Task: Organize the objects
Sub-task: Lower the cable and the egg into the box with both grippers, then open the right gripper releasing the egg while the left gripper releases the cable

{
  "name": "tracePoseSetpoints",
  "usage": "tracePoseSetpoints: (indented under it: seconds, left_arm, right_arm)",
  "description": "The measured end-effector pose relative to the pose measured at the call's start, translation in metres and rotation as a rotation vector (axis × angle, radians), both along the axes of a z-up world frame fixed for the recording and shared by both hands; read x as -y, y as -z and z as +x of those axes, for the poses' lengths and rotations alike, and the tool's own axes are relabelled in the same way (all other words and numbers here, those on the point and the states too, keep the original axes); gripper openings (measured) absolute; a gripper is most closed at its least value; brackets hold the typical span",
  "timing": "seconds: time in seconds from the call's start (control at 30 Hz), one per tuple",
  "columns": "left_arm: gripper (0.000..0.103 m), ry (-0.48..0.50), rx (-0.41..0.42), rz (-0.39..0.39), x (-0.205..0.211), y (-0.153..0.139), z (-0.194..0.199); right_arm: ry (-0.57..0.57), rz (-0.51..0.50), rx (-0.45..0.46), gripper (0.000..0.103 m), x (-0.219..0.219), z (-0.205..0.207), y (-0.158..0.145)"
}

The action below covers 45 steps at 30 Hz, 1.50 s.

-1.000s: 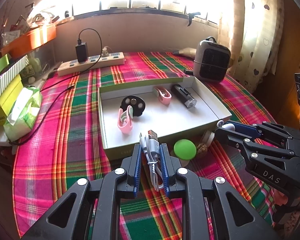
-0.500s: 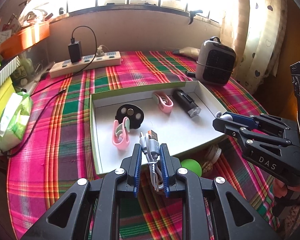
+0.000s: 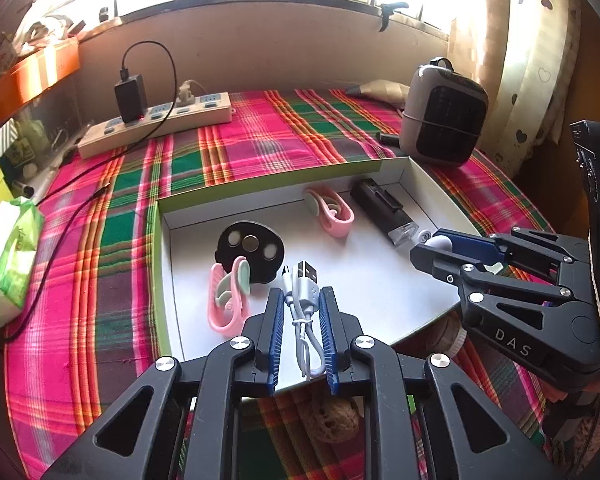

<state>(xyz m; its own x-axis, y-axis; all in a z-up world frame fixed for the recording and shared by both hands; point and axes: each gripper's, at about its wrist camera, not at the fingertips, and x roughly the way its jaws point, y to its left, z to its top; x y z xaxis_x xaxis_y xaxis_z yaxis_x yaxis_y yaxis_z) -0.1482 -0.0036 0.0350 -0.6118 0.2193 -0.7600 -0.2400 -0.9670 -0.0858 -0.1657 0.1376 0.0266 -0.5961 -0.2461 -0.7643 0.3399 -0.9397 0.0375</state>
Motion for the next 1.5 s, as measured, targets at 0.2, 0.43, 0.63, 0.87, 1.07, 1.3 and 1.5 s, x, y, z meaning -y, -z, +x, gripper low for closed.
tracePoseSetpoints:
  seconds: [0.2, 0.43, 0.63, 0.87, 1.07, 1.3, 1.5]
  left_arm:
    - [0.016, 0.004, 0.021, -0.016, -0.003, 0.009, -0.008]
    - [0.016, -0.009, 0.041, -0.034, -0.001, 0.016, -0.017]
    - [0.016, -0.016, 0.049, -0.032, 0.0, 0.019, -0.018]
    - [0.016, -0.019, 0.063, -0.04, -0.001, 0.022, -0.02]
    - [0.016, -0.025, 0.063, -0.03, 0.001, 0.021, -0.02]
    - [0.017, -0.029, 0.064, -0.033, 0.003, 0.02, -0.02]
    - [0.021, -0.037, 0.064, -0.02, 0.003, 0.021, -0.019]
  right_arm:
    - [0.002, 0.011, 0.012, 0.026, 0.0, -0.005, 0.005]
    - [0.004, 0.038, 0.018, 0.026, 0.003, -0.009, 0.01]
    - [0.008, 0.046, 0.024, 0.026, 0.002, -0.01, 0.013]
    - [0.007, 0.045, 0.022, 0.026, 0.002, -0.01, 0.013]
    - [0.006, 0.04, 0.024, 0.026, 0.002, -0.011, 0.013]
    - [0.009, 0.049, 0.017, 0.026, 0.004, -0.009, 0.013]
    - [0.015, 0.052, 0.017, 0.026, 0.003, -0.008, 0.013]
